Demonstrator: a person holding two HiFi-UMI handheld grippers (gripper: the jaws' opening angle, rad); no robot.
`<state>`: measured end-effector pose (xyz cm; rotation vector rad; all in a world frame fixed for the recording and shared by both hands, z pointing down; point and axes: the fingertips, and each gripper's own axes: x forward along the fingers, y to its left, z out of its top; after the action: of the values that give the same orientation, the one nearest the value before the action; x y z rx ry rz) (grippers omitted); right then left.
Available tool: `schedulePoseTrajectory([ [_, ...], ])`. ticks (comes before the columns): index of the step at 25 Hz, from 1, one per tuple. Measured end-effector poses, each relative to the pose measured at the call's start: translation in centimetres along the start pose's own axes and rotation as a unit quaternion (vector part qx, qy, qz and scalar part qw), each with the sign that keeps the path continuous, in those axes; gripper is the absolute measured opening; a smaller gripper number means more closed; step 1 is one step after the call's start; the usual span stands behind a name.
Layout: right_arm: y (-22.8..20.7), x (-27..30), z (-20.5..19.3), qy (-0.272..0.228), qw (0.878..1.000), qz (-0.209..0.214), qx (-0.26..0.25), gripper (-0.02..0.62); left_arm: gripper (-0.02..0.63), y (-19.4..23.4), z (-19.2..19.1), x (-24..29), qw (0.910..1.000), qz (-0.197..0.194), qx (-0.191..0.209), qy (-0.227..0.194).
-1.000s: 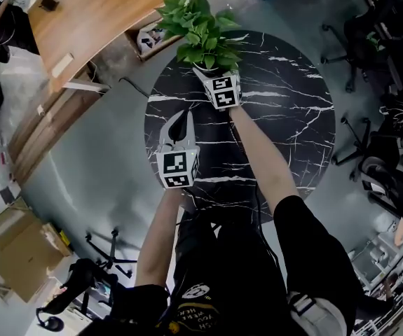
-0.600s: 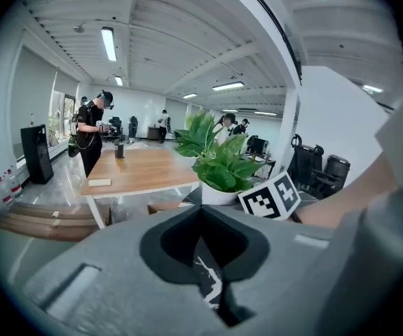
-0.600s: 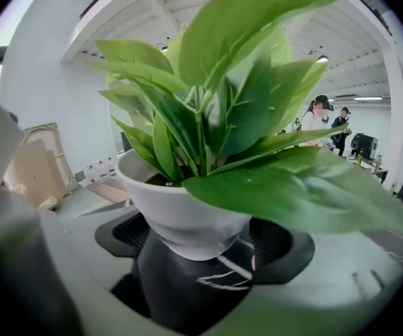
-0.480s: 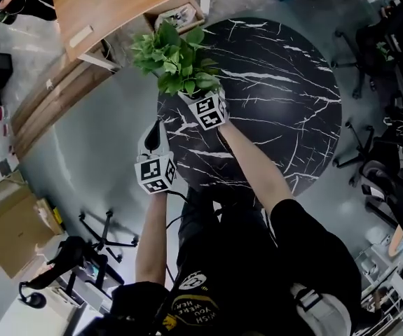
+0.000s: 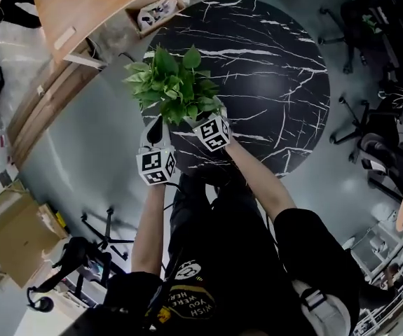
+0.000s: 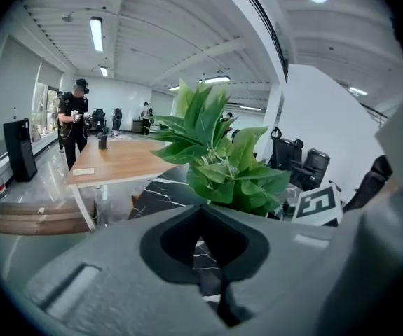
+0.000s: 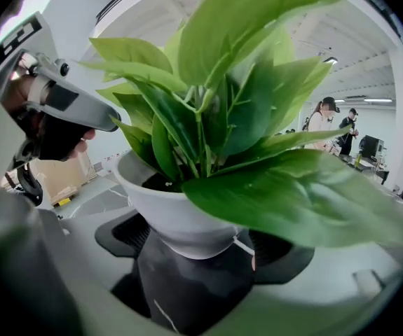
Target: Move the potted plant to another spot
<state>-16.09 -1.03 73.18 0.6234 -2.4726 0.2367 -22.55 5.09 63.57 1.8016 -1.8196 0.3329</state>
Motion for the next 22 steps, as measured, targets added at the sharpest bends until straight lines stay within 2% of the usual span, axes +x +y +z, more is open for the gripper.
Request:
schedulePoseTrajectory([
  [5,-5.1,-6.4,-4.5,0.016,0.996,-0.074,0.054,0.446,0.004,-6.8,-0.2,2.2,0.9965,-0.069,0.044,0.018],
  [9,-11.1,-12.8,-9.3,0.017,0.979,-0.160,0.122,0.446,0.003,-12.8,-0.1,4.3,0.9881,-0.127,0.081,0.031],
  [14,-18.8,-22.1,-16.2,0.016,0.939,-0.274,0.207,0.446,0.003,-19.5,0.4,6.2,0.9727,-0.195,0.121,0.036],
  [22,-28.9,-34.6,-24.1,0.022,0.871,-0.405,0.277,0.446,0.003,-24.9,0.3,6.8,0.9591,-0.233,0.155,0.044],
])
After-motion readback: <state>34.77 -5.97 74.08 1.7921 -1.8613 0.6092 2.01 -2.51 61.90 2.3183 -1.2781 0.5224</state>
